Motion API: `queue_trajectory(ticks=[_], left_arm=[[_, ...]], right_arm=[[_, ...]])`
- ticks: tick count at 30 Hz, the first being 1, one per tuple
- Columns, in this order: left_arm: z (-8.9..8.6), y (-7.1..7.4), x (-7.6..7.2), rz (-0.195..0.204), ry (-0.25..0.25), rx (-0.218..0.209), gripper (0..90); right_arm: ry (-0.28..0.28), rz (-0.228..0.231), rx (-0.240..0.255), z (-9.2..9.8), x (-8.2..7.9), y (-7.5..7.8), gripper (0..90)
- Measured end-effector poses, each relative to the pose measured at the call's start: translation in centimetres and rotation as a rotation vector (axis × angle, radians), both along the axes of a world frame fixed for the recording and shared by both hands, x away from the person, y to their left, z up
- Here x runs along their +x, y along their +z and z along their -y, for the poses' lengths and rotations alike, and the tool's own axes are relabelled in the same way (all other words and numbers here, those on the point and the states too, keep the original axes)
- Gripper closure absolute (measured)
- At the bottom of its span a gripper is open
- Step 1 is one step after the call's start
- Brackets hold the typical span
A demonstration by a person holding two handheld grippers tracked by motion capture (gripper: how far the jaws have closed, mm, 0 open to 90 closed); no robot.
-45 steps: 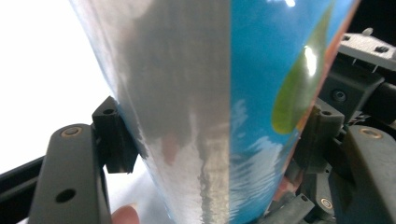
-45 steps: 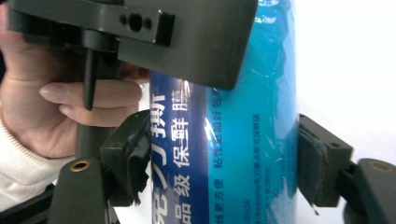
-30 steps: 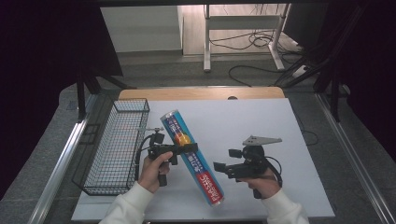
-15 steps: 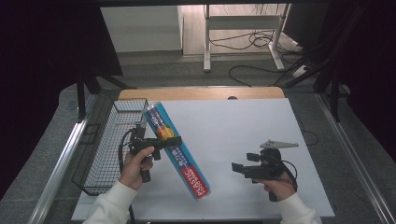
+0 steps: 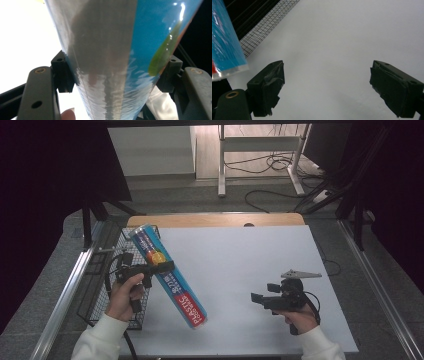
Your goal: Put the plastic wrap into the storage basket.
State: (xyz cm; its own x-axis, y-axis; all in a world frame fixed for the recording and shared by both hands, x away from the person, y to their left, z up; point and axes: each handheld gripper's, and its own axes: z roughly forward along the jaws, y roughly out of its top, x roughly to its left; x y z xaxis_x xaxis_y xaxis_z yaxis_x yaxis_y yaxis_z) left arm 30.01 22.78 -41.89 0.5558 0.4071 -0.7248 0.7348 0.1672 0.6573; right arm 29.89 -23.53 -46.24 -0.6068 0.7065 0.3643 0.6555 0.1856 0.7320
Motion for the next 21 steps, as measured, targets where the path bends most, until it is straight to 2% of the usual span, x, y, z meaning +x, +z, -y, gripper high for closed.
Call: queue_trajectory(ticks=[7,11,12,21], left_arm=[[-1.8,0.7,-0.1,0.019,0.035,0.024,31.9],[-2.9,1.0,-0.3,0.014,0.053,0.016,31.8],[-3.2,1.1,-0.3,0.024,0.058,0.022,31.9],[-6.0,1.7,-0.7,0.025,0.104,0.03,31.9]], right_arm=[[-0.006,-0.003,-0.006,0.1,0.1,-0.2,12.7],[-0.007,-0.007,-0.009,0.2,0.1,-0.3,12.7],[-0.008,-0.008,-0.008,0.1,0.1,-0.3,12.7],[-0.017,-0.009,-0.014,0.2,0.2,-0.5,12.7]])
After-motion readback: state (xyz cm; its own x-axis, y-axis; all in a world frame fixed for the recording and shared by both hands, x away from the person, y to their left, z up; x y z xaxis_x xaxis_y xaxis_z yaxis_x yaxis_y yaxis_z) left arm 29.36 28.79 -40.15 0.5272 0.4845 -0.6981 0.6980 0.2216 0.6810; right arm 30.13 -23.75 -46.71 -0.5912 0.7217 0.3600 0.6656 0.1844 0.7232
